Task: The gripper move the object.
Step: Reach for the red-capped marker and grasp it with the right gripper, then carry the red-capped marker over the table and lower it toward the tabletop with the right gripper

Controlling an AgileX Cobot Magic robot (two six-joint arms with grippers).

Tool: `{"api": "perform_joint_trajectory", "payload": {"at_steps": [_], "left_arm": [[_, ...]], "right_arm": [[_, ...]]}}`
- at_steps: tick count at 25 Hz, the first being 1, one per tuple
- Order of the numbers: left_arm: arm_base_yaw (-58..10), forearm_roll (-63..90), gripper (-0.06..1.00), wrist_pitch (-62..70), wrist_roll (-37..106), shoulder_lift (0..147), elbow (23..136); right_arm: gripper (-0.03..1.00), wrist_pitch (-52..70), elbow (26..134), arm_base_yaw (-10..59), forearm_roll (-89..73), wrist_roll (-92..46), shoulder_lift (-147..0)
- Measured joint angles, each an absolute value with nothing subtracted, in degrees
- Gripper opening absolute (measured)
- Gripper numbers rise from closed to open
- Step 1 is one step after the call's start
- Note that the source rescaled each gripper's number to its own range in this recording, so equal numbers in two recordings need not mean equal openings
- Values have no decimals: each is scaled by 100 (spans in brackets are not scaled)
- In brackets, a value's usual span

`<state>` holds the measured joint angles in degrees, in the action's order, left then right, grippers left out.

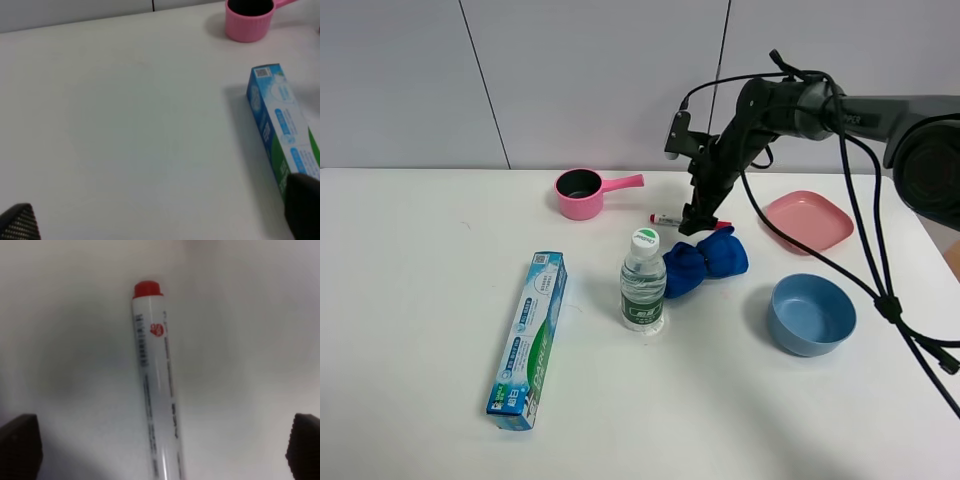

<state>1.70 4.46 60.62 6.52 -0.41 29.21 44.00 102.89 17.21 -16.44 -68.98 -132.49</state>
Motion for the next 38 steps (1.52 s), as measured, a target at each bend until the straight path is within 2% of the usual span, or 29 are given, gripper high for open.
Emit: {"api": "perform_joint_trajectory", "payload": {"at_steps": [3, 10, 26, 27, 29, 34, 35, 38], "left_arm": [[170, 446, 100, 6062, 652, -41, 2921], [170, 446, 100, 6062, 652, -41, 2921], [170, 446, 100, 6062, 652, -41, 2921], [170, 446, 100, 6062, 652, -41, 2921], [170, 446, 100, 6062, 652, -41, 2921], [170, 446, 100, 6062, 652, -41, 2921], [170, 446, 100, 6062, 652, -41, 2921], [170, 446, 100, 6062, 652, -41, 2921]], "right_arm": [[99, 4355, 10289, 1721, -1733, -6916, -13381], [88, 4240, 10289, 1721, -1863, -6924, -13612], [84, 4208, 10289, 1721, -2525, -6941, -13773], [81, 4215, 10289, 1721, -2525, -6941, -13773], [67, 4215, 10294, 1721, -2497, -6941, -13780], [6, 4202, 10312, 1721, -2305, -6941, -13780], [0, 4198, 10319, 1721, -2291, -6941, -13773], [0, 4097, 10319, 1721, -2160, -6941, -13728]]}}
